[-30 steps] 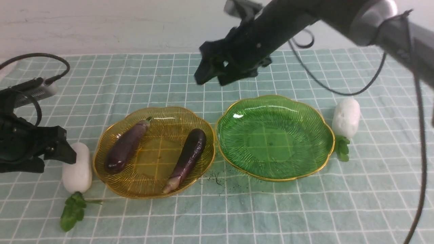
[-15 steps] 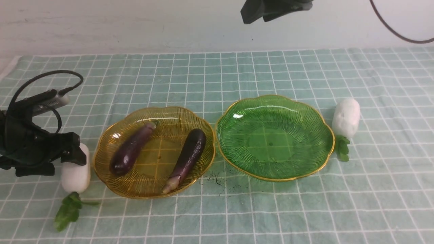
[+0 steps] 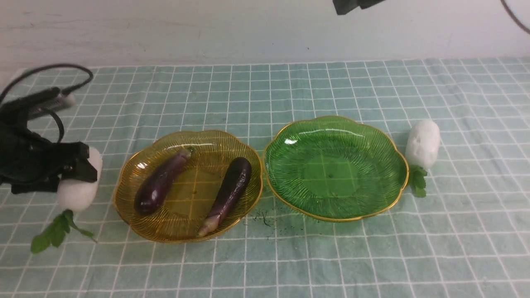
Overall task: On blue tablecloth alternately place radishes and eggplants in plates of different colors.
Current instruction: 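Pick up the white radish and place it on the plate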
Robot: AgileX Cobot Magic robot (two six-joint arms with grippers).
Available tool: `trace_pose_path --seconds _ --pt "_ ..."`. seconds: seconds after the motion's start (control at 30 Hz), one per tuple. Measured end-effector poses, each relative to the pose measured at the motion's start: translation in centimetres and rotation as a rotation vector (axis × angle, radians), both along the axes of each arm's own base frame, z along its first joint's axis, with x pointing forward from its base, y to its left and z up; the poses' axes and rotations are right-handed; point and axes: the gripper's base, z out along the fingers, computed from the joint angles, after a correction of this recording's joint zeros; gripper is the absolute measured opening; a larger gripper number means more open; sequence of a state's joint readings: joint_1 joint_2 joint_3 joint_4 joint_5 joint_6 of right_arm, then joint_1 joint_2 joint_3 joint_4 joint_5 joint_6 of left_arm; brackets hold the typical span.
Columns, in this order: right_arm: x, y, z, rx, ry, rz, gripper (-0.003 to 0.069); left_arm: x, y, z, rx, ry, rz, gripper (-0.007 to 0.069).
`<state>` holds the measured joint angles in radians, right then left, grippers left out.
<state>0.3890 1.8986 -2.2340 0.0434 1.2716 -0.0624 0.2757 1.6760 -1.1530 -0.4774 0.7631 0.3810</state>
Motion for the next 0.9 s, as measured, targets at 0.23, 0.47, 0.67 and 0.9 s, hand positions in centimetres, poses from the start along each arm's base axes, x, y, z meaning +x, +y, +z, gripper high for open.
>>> trace_pose_path --seconds 0.23,0.47,0.67,0.9 --pt "1.8 -6.0 -0.2 0.008 0.012 -0.239 0.0245 0.4 -6.1 10.0 -0.093 -0.279 -0.173 0.0464" --pt "3.5 -14.9 -3.3 0.124 0.152 -0.478 0.0285 1.6 -19.7 10.7 -0.176 -0.296 -0.549 0.0464" --pt "4.7 -18.6 -7.0 0.186 0.269 -0.56 0.0414 3.7 -28.3 4.9 -0.181 -0.246 -0.666 0.0464" --pt "8.5 -18.2 -14.8 0.265 0.456 -0.535 0.0581 6.0 -32.1 -1.4 -0.162 -0.196 -0.666 0.0464"
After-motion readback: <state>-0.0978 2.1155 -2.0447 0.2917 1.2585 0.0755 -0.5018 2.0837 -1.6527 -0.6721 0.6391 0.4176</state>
